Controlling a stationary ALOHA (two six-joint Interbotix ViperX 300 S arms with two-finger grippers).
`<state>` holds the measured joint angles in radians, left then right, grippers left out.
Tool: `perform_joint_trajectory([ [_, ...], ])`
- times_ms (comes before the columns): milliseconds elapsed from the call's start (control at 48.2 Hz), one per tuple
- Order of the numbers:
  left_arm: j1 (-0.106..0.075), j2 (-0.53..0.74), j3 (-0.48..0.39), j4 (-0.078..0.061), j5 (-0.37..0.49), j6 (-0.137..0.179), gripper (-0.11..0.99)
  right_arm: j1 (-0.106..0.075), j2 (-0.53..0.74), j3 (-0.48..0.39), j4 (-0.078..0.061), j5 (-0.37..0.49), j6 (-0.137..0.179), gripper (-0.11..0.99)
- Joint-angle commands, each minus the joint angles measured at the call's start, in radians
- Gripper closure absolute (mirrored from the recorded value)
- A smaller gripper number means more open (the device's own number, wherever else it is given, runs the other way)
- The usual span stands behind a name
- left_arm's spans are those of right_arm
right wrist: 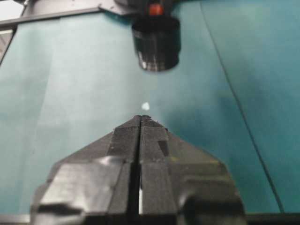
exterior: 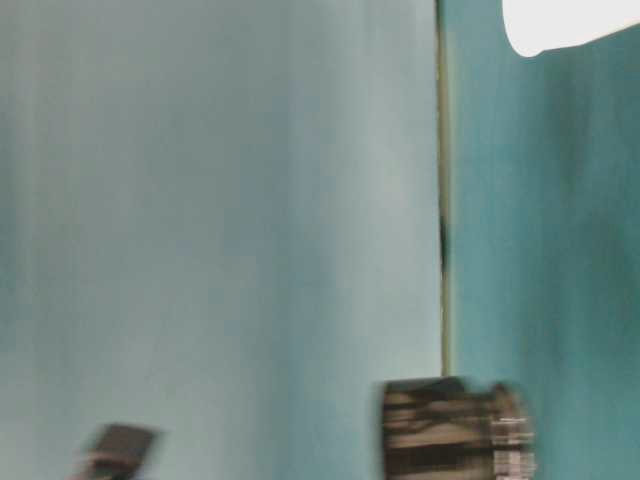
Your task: Put the paper cup into the moved red handle cup holder.
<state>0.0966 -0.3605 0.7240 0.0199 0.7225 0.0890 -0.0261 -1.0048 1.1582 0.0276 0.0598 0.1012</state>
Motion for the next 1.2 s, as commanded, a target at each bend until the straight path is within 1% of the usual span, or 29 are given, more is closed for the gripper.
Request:
perform_joint_trajectory([
  [0, 0.002, -0.043, -0.055, 0.002, 0.071, 0.002, 0.61, -0.002, 0.006, -0.025, 0.002, -0.005, 0.008, 0.99],
  [62, 0.002, -0.054, -0.071, 0.002, 0.11, 0.002, 0.61, -0.003, 0.006, -0.023, 0.0, -0.005, 0.008, 0.99],
  [104, 0.002, -0.055, -0.074, 0.002, 0.118, 0.002, 0.61, -0.002, 0.005, -0.025, 0.002, -0.005, 0.008, 0.99],
  [249, 0.002, -0.054, -0.083, 0.003, 0.12, -0.003, 0.61, -0.002, 0.006, -0.023, 0.002, -0.005, 0.008, 0.99],
  [374, 0.002, -0.037, -0.12, 0.002, 0.118, -0.005, 0.61, -0.002, 0.005, -0.023, 0.002, -0.005, 0.008, 0.99],
  [394, 0.002, -0.029, -0.133, 0.003, 0.117, -0.005, 0.61, -0.002, 0.005, -0.023, 0.002, -0.005, 0.008, 0.99],
  [477, 0.002, 0.003, -0.172, 0.002, 0.104, -0.003, 0.61, -0.003, 0.006, -0.023, 0.0, -0.005, 0.008, 0.99],
  [540, 0.002, 0.037, -0.207, 0.003, 0.1, -0.003, 0.61, -0.002, 0.005, -0.025, 0.002, -0.005, 0.008, 0.99],
  [643, -0.006, 0.101, -0.281, 0.002, 0.1, 0.002, 0.61, -0.002, 0.003, -0.023, 0.0, -0.005, 0.008, 0.99],
  [706, -0.008, 0.133, -0.325, 0.003, 0.1, 0.003, 0.61, -0.002, 0.003, -0.023, 0.002, -0.005, 0.008, 0.99],
  [789, -0.011, 0.178, -0.377, 0.002, 0.101, 0.006, 0.61, -0.002, 0.002, -0.023, 0.002, 0.0, 0.008, 0.99],
  [955, -0.012, 0.244, -0.44, 0.003, 0.104, 0.021, 0.61, -0.005, -0.008, -0.025, 0.0, 0.032, 0.008, 0.99],
  [976, -0.014, 0.25, -0.443, 0.002, 0.104, 0.025, 0.61, -0.005, -0.009, -0.025, 0.002, 0.034, 0.008, 0.99],
  [996, -0.017, 0.255, -0.448, 0.002, 0.104, 0.026, 0.61, -0.005, -0.012, -0.025, 0.0, 0.035, 0.008, 0.99],
  [1038, -0.023, 0.262, -0.454, 0.003, 0.104, 0.031, 0.61, -0.005, -0.015, -0.025, 0.002, 0.035, 0.008, 0.99],
  [1121, -0.038, 0.273, -0.454, 0.002, 0.1, 0.038, 0.61, -0.006, -0.026, -0.025, 0.0, 0.035, 0.008, 0.99],
  [1183, -0.051, 0.285, -0.449, 0.002, 0.095, 0.046, 0.61, -0.011, -0.028, -0.026, 0.0, 0.037, 0.006, 0.99],
])
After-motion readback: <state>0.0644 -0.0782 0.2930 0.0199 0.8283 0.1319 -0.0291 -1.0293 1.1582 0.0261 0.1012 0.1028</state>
